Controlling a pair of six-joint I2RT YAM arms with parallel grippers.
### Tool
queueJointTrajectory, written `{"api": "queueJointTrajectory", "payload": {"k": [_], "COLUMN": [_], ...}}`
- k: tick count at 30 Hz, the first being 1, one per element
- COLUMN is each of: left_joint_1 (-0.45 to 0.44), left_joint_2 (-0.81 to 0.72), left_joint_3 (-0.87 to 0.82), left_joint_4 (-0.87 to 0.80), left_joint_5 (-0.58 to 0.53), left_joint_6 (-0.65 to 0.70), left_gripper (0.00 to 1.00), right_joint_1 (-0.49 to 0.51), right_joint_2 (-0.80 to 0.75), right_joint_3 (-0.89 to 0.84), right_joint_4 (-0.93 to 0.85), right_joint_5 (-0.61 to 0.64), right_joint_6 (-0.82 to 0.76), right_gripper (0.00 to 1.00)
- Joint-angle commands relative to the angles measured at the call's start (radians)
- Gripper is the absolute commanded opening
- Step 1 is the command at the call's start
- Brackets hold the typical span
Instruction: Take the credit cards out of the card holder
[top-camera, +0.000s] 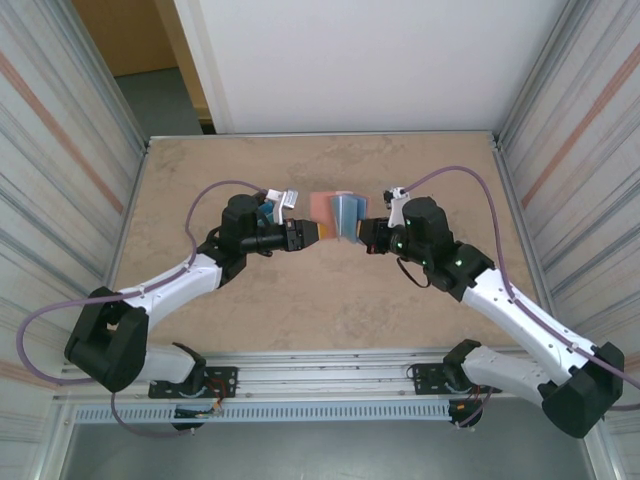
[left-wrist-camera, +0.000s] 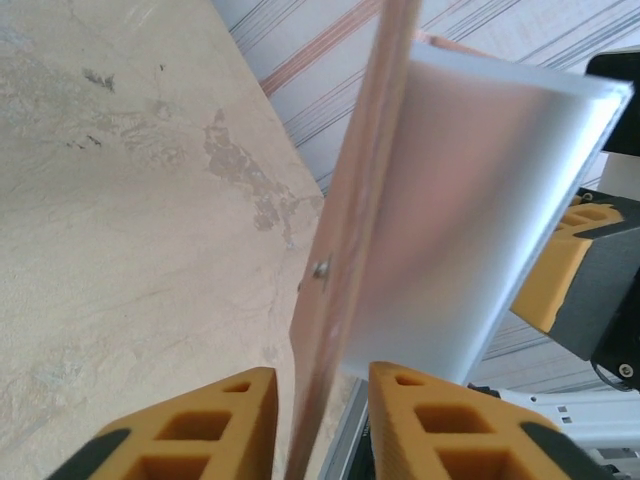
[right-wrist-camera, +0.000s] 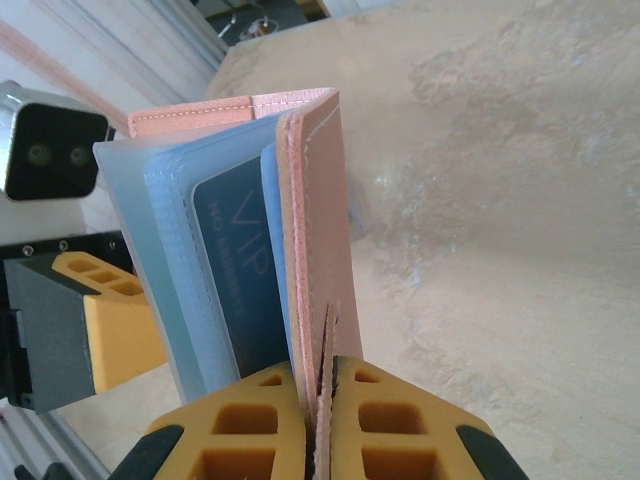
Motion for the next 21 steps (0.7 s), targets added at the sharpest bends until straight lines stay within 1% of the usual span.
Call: {"api": "queueJointTrajectory", "payload": {"k": [1, 7, 9, 12, 14, 16, 21], "left_joint_1": [-0.005, -0.006, -0.005, -0.014, -0.023, -0.029, -0.034], "left_joint_2": [-0.006, 0.004, 0.015, 0.034, 0.046, 0.053, 0.049], "left_joint_3": [0.021, 0.028, 0.029, 0.035, 0.045, 0.052, 0.049], "left_joint_4": [-0.005, -0.027, -0.033, -0.029, -0.031, -0.031, -0.032], "left_joint_5": [0.007, -0.009, -0.012, -0.011, -0.009, -0.011, -0.013], "left_joint_6": [0.015, 0.022, 0.025, 0.024, 0.028, 0.029, 0.033], "left_gripper": [0.24, 0.07, 0.04, 0.03, 0.03, 0.02, 0.02], "right_joint_1": [0.006, 0.006, 0.005, 0.013, 0.027, 0.046, 0.068], "right_joint_2": [-0.05, -0.055, -0.048, -0.031, 0.016, 0.041, 0.062], "right_joint_3": [0.033, 0.04, 0.049, 0.063, 0.078, 0.095, 0.126], "right_joint_4": [-0.006, -0.017, -0.012, 0.017, 0.026, 0.017, -0.044], "right_joint_5": [0.031, 0.031, -0.001, -0.068, -0.082, -0.07, 0.019], "right_joint_6": [-0.015, -0.009, 0.001, 0.02, 0.021, 0.011, -0.012], "right_gripper": [0.0, 0.0, 0.0, 0.0, 0.0, 0.0, 0.0]}}
